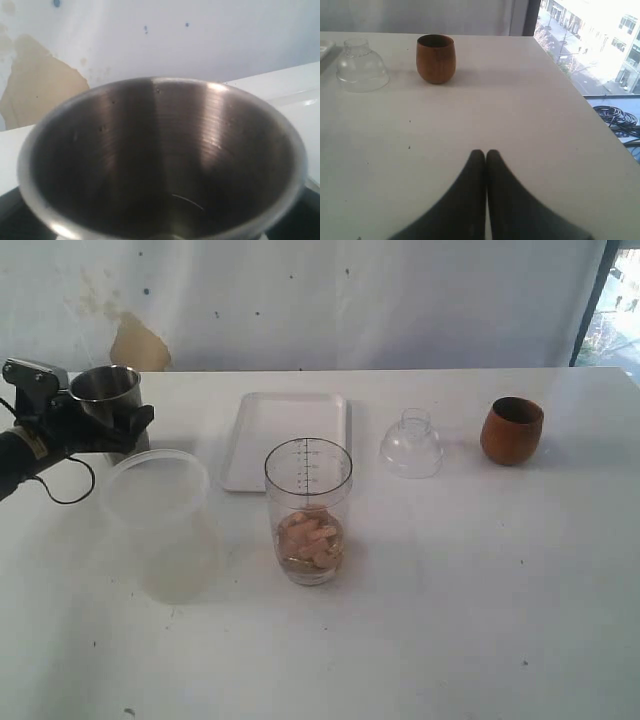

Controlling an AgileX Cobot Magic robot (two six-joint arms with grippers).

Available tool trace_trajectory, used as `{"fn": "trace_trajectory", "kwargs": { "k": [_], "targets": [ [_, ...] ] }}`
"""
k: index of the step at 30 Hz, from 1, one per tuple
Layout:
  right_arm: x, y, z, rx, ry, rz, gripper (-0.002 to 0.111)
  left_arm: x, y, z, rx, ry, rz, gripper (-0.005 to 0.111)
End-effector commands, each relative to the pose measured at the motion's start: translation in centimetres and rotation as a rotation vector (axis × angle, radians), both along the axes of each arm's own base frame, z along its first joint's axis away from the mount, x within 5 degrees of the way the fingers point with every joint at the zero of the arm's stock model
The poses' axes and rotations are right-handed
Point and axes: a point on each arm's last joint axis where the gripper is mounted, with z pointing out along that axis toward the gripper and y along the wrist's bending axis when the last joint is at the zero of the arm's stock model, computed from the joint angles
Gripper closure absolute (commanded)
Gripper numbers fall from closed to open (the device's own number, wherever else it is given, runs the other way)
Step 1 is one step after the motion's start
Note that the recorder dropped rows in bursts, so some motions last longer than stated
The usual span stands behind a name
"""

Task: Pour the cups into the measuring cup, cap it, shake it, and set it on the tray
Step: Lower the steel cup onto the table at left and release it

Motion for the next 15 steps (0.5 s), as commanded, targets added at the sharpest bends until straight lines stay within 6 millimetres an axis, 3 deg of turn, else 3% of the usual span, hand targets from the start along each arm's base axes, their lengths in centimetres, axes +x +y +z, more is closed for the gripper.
{"fn": "trace_trajectory", "kwargs": {
  "k": [1, 15],
  "targets": [
    [0.0, 0.0, -0.2, -0.008, 0.000, -0.004, 0.108, 0.1, 0.1, 0.3, 0.032, -0.009, 0.005, 0.016],
    [0.0, 0.0, -0.2, -0.008, 0.000, -0.004, 0.108, -1.1, 0.4, -0.5, 0.041, 0.051, 0.012, 0.016]
  ]
}}
